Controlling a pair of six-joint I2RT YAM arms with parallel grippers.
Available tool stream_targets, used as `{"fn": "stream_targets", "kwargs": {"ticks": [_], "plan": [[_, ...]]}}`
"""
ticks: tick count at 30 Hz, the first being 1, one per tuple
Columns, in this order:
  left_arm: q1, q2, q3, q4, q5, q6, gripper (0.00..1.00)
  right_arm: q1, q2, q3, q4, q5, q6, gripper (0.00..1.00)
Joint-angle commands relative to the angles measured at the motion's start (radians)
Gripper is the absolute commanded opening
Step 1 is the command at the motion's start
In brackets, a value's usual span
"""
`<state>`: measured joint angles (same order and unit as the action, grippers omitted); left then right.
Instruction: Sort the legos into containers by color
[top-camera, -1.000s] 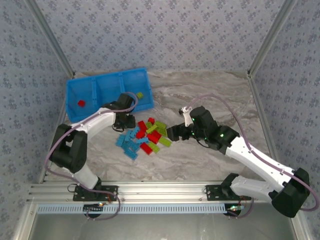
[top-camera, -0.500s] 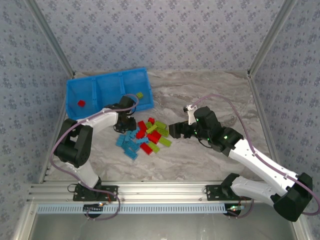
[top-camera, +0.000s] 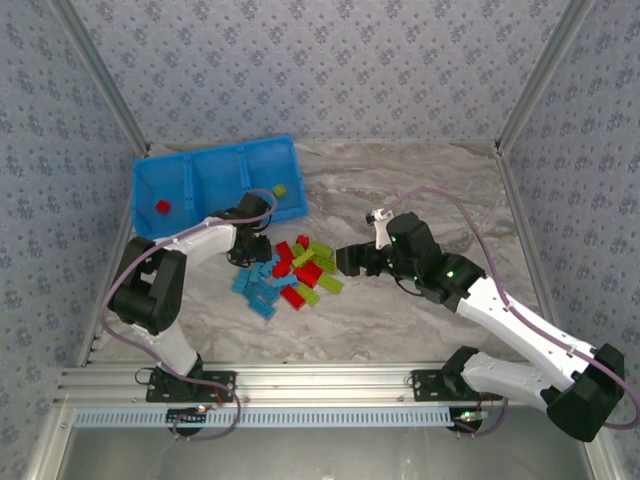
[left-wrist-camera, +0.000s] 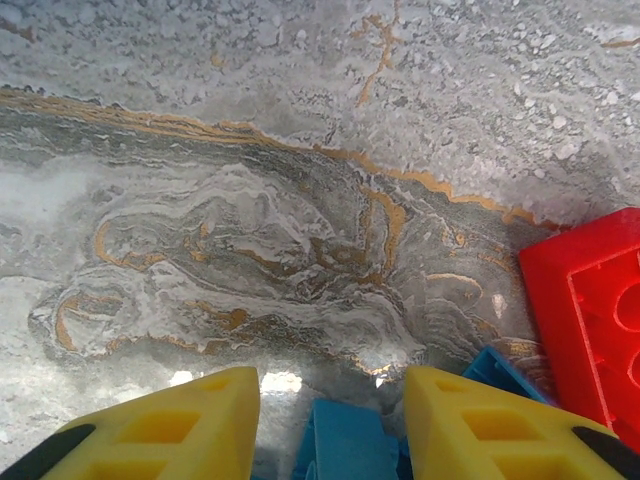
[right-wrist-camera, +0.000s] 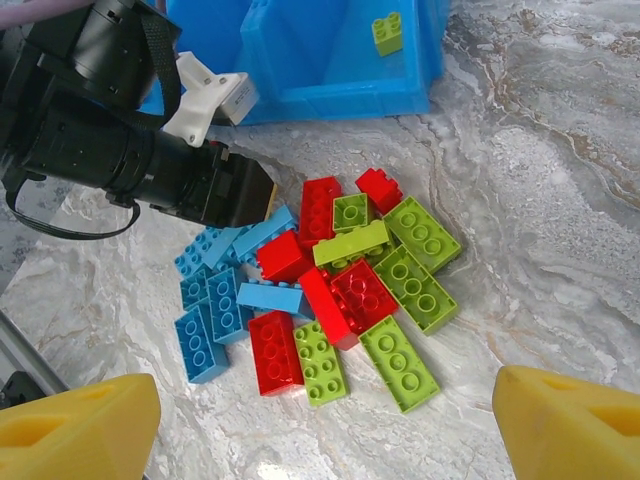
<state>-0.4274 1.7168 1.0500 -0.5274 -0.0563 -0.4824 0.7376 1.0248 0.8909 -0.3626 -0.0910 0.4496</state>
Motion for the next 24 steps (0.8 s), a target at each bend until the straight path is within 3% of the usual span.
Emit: {"fn": "stream_targets", "kwargs": {"ticks": [1, 11, 18, 24], "plan": [[-0.003, 0.015, -0.015, -0.087, 0.009, 0.009, 0.39, 0.006, 0.006, 0.043, -0.001, 0.002, 0.011, 0.89], [-0.012, -0.007, -0.051, -0.084, 0.015, 0.012, 0.25, 0.022, 0.047, 0.065, 0.001, -0.015, 0.018, 0.89], [-0.013, -0.123, -0.022, -0.088, 0.008, 0.001, 0.12, 0.047, 0.061, 0.079, -0.006, -0.007, 0.023, 0.89], [-0.011, -0.277, 0.076, -0.063, -0.157, 0.025, 0.11, 0.08, 0.077, 0.089, 0.007, -0.004, 0.024, 0.9]]}}
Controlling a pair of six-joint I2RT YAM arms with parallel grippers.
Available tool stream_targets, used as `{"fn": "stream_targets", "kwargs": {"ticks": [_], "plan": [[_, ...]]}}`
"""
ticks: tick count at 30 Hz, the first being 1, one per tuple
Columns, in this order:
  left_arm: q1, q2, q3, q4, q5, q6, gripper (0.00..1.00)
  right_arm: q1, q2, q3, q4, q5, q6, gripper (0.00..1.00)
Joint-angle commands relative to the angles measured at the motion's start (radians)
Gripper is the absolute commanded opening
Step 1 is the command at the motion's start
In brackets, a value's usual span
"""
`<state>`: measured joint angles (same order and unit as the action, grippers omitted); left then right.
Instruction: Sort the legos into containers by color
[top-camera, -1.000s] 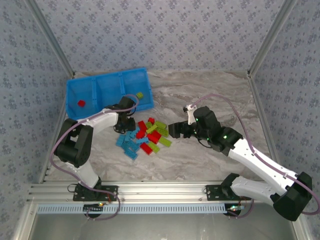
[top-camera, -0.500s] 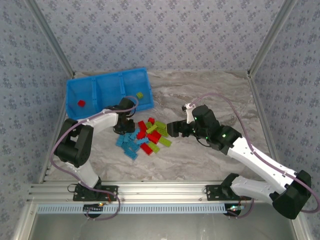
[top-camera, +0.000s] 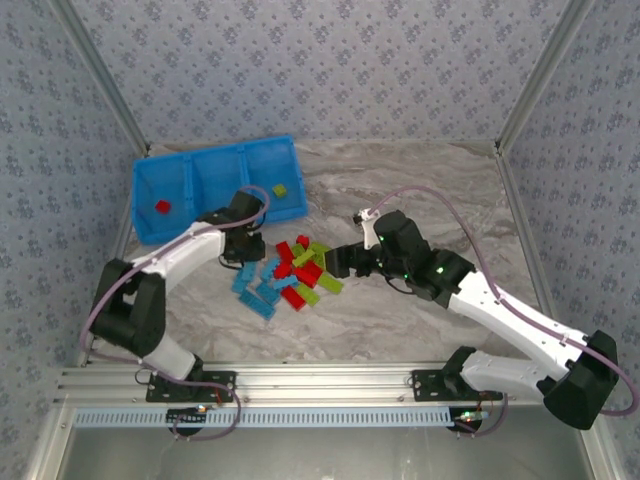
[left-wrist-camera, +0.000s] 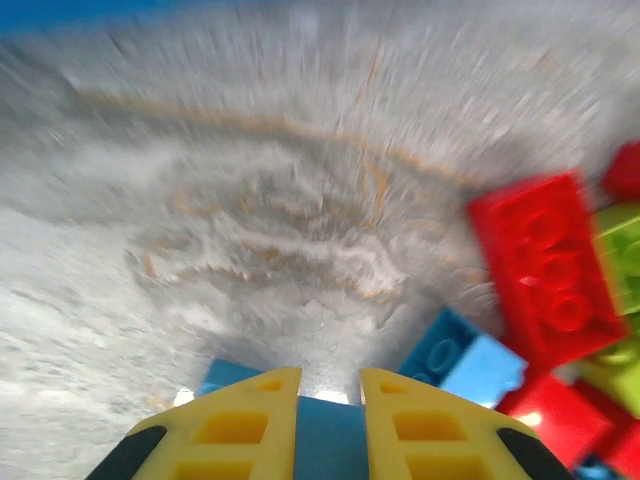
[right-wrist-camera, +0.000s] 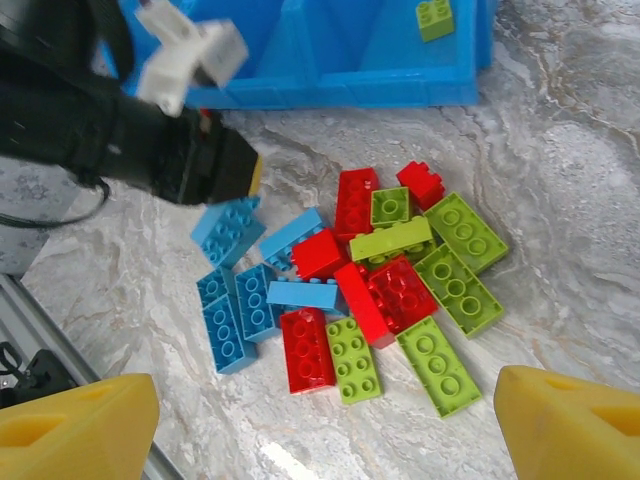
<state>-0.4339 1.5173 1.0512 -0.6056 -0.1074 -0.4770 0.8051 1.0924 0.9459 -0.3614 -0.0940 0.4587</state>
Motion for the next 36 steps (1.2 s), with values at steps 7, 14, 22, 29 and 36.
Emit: {"fn": "stream_targets", "kwargs": {"ticks": [7, 14, 22, 29, 36], "plan": [[0.089, 0.021, 0.272, 0.093, -0.314, 0.082, 0.12, 0.023, 0.024, 0.034, 0.008, 0.004, 0.018, 0.9], [0.232, 0.282, 0.499, 0.169, -0.194, 0.089, 0.16, 0.027, -0.003, 0.024, -0.023, 0.011, 0.018, 0.9], [0.258, 0.343, 0.609, 0.127, -0.115, 0.082, 0.4, 0.025, -0.032, -0.009, -0.037, 0.07, 0.03, 0.91], [0.16, 0.046, 0.397, 0.122, -0.008, 0.031, 0.35, -0.006, 0.073, 0.007, -0.058, 0.134, 0.001, 0.91], [-0.185, -0.284, 0.162, 0.016, -0.016, 0.367, 0.34, -0.071, 0.328, 0.083, -0.029, 0.078, -0.065, 0.89]]}}
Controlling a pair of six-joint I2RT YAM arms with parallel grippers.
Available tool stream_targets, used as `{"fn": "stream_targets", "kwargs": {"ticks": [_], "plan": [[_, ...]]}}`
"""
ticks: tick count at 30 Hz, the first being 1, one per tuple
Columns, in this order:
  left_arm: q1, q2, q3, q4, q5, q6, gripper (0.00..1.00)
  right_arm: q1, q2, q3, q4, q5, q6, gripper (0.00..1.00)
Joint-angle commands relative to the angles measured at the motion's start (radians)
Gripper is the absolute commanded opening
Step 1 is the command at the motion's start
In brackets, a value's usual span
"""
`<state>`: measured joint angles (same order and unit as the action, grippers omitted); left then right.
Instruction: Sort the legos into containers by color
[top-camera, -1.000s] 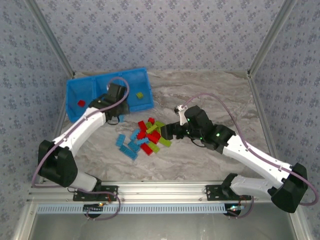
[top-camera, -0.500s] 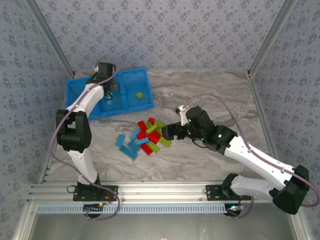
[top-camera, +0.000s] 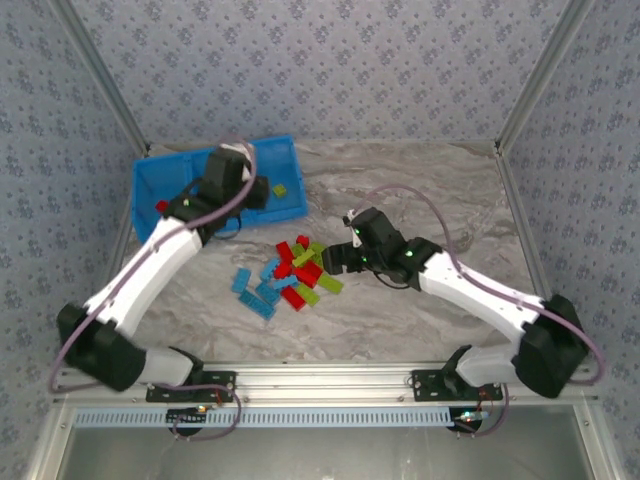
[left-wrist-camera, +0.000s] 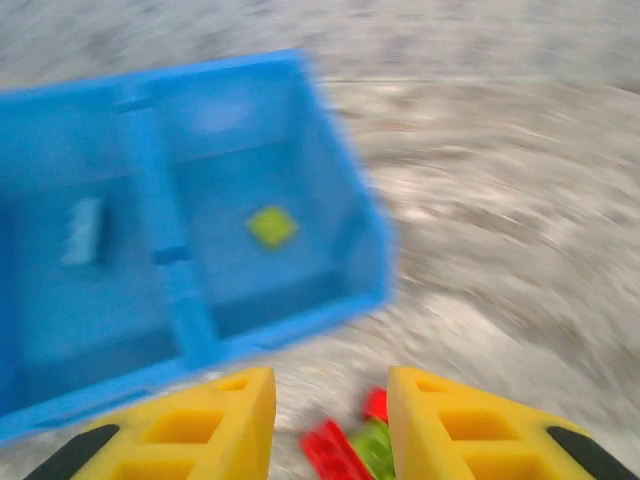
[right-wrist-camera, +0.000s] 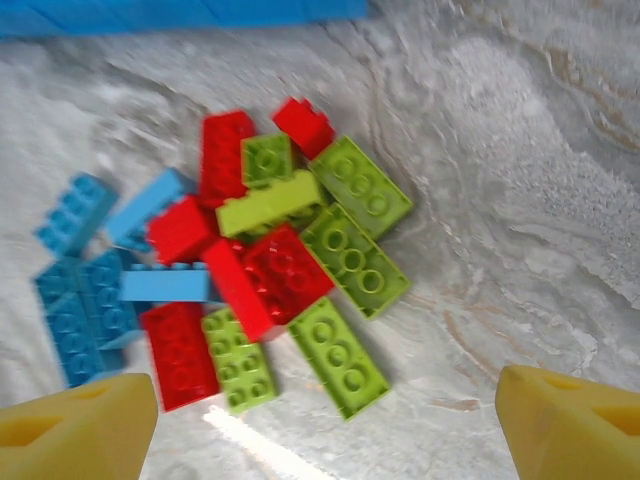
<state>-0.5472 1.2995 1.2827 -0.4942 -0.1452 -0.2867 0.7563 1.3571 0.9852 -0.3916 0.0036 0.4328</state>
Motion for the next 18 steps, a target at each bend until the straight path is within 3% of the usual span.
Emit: {"fn": "stream_targets", "kwargs": {"ticks": [1, 4, 9, 14, 18], "plan": [[-0.115, -0.104, -0.098, -0.128, 0.038, 0.232, 0.35, -0.038, 0.105, 0.051, 0.019, -0.045, -0.039, 0.88], [-0.235, -0.222, -0.2, -0.149, 0.071, 0.373, 0.39, -0.065, 0.219, 0.079, 0.046, -0.123, -0.062, 0.83], [-0.366, -0.353, -0.318, -0.11, 0.139, 0.586, 0.54, -0.077, 0.351, 0.115, 0.01, -0.136, -0.28, 0.71], [-0.418, -0.369, -0.335, -0.162, 0.254, 0.733, 0.8, -0.075, 0.41, 0.125, -0.001, -0.169, -0.374, 0.68], [-0.424, -0.337, -0.311, -0.245, 0.248, 0.766, 0.88, -0.08, 0.463, 0.151, 0.013, -0.167, -0.377, 0.6]]}}
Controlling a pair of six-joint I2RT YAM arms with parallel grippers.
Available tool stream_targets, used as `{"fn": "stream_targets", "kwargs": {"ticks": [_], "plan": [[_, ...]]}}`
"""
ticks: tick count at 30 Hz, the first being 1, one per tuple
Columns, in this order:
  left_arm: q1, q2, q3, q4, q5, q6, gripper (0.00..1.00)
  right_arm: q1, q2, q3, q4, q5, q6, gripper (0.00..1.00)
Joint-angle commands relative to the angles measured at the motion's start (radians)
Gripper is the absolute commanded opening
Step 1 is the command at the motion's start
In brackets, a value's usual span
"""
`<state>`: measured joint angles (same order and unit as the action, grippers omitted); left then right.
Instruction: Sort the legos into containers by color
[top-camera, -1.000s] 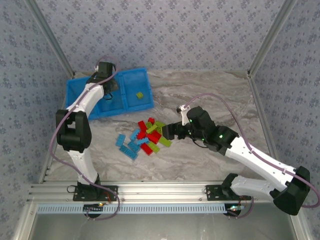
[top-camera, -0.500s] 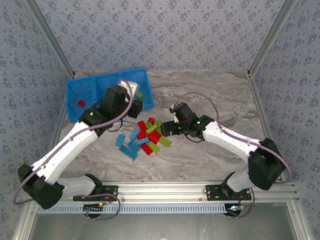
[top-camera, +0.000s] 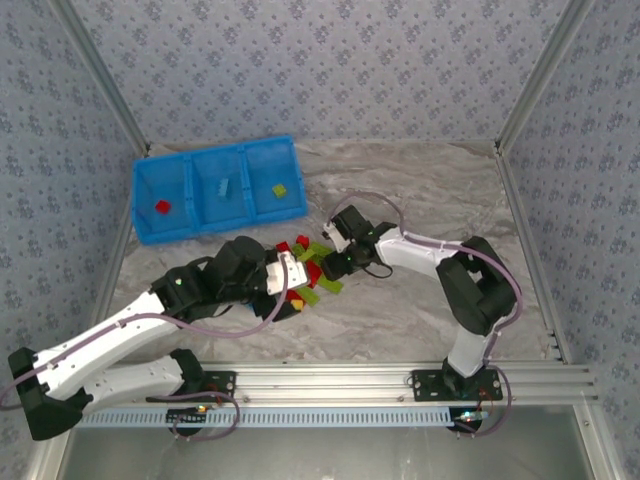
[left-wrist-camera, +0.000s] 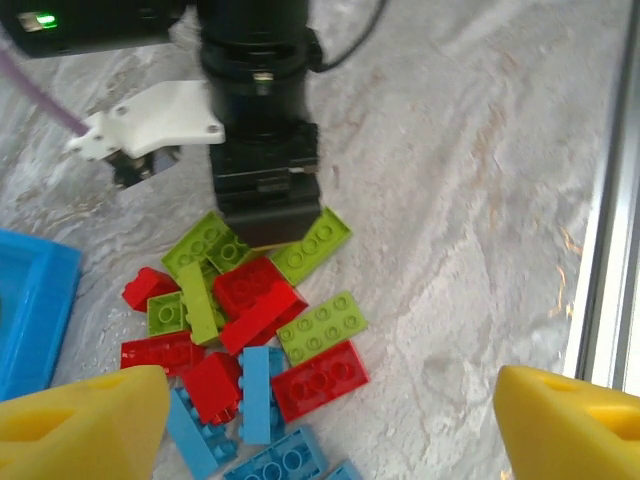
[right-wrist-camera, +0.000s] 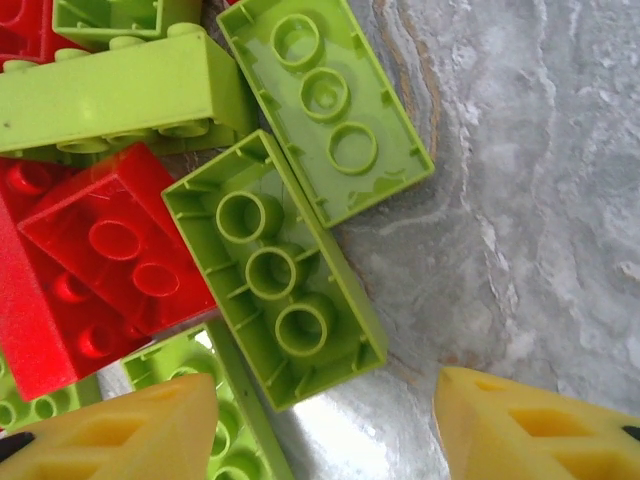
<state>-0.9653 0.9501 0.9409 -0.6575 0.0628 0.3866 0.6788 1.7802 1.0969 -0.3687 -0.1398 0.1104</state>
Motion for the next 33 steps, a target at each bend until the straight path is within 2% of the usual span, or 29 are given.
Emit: {"fn": "stream_targets", "kwargs": {"ticks": [1, 4, 7, 12, 16, 20, 24, 28, 33], "plan": [[-0.007, 0.016, 0.033, -0.099, 0.035, 0.105, 0.89, -0.001, 0.054, 0.046, -0.007, -0.026, -0.055, 0.6], [-0.007, 0.009, 0.027, -0.119, 0.009, 0.131, 0.95, 0.002, 0.088, 0.072, -0.002, -0.003, -0.056, 0.57], [-0.007, -0.016, -0.005, -0.093, -0.006, 0.148, 0.99, 0.001, 0.104, 0.08, 0.013, 0.018, -0.054, 0.5], [-0.007, -0.044, -0.032, -0.068, -0.035, 0.164, 0.99, -0.002, 0.082, 0.068, 0.021, 0.0, -0.049, 0.29], [-0.007, -0.065, -0.033, -0.034, -0.1, 0.158, 0.99, -0.001, -0.023, 0.04, 0.009, 0.014, -0.027, 0.29], [0.001, -0.12, -0.039, 0.081, -0.211, 0.086, 0.99, 0.042, -0.187, 0.024, 0.016, 0.094, -0.009, 0.27], [0.08, -0.152, -0.011, 0.138, -0.233, -0.034, 0.99, 0.091, -0.258, 0.038, 0.15, 0.15, 0.108, 0.25], [0.187, -0.141, 0.004, 0.17, -0.291, -0.147, 0.99, 0.11, -0.175, 0.116, 0.285, 0.188, 0.213, 0.25], [0.321, -0.119, 0.003, 0.173, -0.296, -0.273, 0.99, 0.104, 0.098, 0.425, 0.21, 0.275, 0.214, 0.25]]}}
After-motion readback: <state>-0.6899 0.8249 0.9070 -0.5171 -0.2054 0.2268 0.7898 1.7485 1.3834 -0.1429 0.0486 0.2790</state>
